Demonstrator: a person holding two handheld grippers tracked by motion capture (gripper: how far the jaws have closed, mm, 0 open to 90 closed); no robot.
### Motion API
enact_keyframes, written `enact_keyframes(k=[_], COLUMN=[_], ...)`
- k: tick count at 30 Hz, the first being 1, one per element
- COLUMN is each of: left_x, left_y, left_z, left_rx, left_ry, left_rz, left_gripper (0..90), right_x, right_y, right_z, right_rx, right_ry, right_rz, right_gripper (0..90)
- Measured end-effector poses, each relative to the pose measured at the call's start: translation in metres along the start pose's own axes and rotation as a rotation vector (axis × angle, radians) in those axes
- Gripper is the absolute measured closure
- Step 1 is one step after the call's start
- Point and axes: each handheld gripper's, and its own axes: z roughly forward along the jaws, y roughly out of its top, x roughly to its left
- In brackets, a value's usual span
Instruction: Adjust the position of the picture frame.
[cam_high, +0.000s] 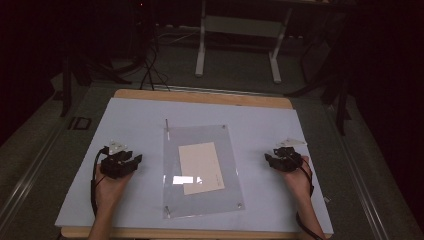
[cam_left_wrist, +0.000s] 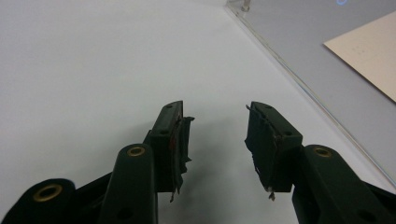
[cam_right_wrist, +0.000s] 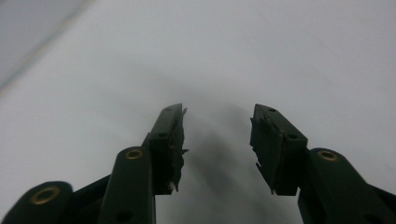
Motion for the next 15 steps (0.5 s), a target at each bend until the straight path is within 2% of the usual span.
enact_keyframes(k=[2, 5, 7, 8, 10, 12, 15], left_x=[-0.001, -0.003, -0.005, -0.006, -0.007, -0.007, -0.009], left_y=[-0.002, -0.004, -0.006, -0.008, -0.009, -0.01, -0.011], left_z=[-0.004, -0.012, -0.015, -0.016, -0.016, -0.016, -0.017], left_rx=[-0.011, -0.039, -0.036, -0.01, -0.004, -0.001, 0.005], left_ry=[-0.004, -0.017, -0.011, 0.006, 0.015, 0.009, 0.021], left_rz=[-0.019, -0.048, -0.039, -0.041, -0.045, -0.04, -0.026], left_gripper=[54.8, 54.6, 54.0, 53.7, 53.3, 52.5, 51.8], right_x=[0.006, 0.01, 0.013, 0.017, 0.019, 0.027, 0.033], right_y=[0.005, 0.01, 0.016, 0.022, 0.026, 0.037, 0.043], right_z=[0.0, 0.002, 0.004, 0.005, 0.005, 0.008, 0.011], right_rx=[-0.005, 0.006, 0.009, 0.004, 0.003, -0.001, 0.001], right_ry=[0.036, 0.043, 0.058, 0.071, 0.082, 0.1, 0.11], right_rz=[-0.023, -0.046, -0.057, -0.055, -0.052, -0.055, -0.068], right_gripper=[58.4, 58.7, 59.4, 59.8, 59.8, 60.1, 60.3])
